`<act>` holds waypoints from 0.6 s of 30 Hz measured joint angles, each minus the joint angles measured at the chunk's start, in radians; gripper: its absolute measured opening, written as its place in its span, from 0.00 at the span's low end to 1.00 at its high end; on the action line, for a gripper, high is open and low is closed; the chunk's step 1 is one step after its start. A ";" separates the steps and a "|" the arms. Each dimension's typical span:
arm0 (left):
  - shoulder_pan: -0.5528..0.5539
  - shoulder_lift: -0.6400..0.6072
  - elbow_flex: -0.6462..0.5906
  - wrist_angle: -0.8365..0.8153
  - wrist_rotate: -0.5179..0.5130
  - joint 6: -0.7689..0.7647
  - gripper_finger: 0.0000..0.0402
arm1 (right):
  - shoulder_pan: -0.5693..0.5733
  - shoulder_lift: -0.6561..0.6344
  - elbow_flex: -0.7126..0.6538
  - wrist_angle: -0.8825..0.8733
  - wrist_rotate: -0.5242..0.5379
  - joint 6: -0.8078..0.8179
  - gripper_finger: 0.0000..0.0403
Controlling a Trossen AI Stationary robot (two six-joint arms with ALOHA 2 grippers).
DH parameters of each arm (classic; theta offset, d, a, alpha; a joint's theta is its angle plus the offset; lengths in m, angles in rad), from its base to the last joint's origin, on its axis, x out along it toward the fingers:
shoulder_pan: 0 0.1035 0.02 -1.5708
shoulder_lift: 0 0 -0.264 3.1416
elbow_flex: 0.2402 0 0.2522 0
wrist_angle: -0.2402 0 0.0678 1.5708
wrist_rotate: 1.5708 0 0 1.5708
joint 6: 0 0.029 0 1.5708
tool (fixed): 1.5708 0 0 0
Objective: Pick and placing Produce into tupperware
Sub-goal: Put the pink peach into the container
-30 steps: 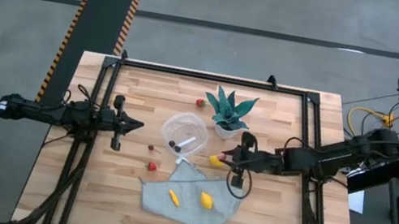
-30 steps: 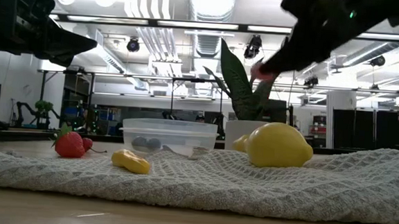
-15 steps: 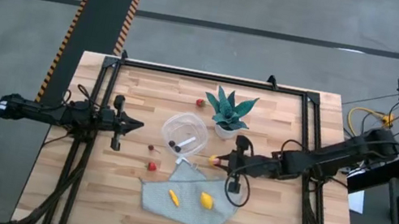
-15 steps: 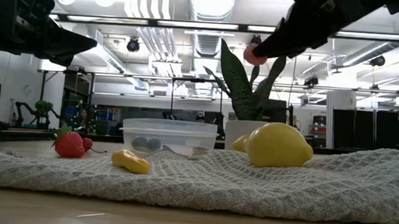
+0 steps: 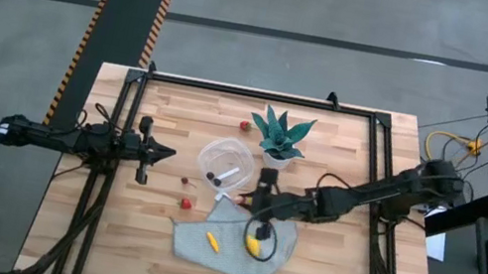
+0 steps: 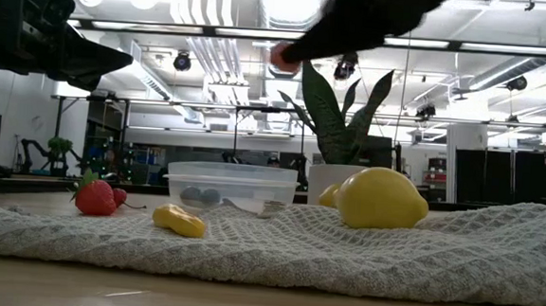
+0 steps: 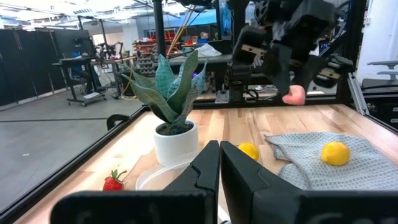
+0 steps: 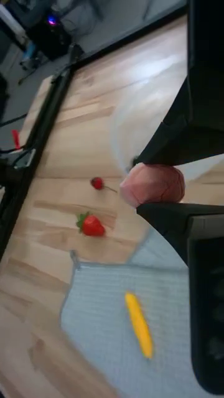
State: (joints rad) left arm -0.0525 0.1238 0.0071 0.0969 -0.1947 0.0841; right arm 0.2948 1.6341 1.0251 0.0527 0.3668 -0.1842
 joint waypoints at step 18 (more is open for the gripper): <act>0.000 0.006 0.000 0.003 0.001 0.000 0.00 | -0.160 0.293 0.328 -0.237 0.000 -0.104 0.19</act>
State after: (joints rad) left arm -0.0525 0.1295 0.0071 0.0999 -0.1942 0.0841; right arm 0.1352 1.9275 1.3528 -0.1843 0.3672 -0.2886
